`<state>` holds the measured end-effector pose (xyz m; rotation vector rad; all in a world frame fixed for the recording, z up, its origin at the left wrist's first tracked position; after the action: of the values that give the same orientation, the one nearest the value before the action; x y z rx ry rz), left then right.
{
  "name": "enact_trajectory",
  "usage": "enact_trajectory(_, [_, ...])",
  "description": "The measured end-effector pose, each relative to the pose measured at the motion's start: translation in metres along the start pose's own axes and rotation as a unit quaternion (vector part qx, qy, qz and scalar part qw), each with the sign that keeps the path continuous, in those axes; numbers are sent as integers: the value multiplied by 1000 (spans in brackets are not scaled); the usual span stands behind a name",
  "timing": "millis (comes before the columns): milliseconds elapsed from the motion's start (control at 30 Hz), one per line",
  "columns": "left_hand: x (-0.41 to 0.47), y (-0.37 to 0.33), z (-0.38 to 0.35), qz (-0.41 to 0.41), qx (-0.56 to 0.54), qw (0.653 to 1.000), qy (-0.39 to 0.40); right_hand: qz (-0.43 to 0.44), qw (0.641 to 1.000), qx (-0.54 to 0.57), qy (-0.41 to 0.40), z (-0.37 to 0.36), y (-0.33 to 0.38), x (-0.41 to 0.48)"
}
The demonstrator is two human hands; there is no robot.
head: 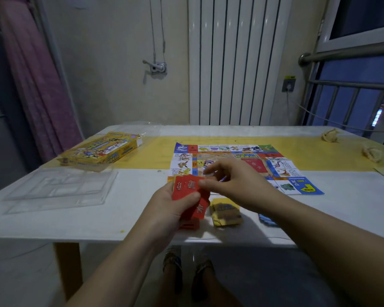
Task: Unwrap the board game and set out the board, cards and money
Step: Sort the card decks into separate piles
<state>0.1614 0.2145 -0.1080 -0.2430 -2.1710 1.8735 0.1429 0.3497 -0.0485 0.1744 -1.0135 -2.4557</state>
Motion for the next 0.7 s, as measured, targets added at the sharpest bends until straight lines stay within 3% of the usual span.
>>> enact_trajectory(433, [-23, -6, 38, -39, -62, 997, -26, 6, 985, 157, 65, -26, 17, 29])
enact_trajectory(700, [-22, -4, 47, -50, -71, 994, -61, 3, 988, 139, 71, -29, 24, 31])
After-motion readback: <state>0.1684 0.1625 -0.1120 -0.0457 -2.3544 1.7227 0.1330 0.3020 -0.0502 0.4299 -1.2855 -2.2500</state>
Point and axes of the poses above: each hand's wrist, its own x-axis towards the middle knuckle, its own z-axis out of the back of the hand, y = z × x, the point moved 7 cm from there along x, towards the middle knuckle, and after that the axes turned 14 degrees about y, right-handed, at the moved point
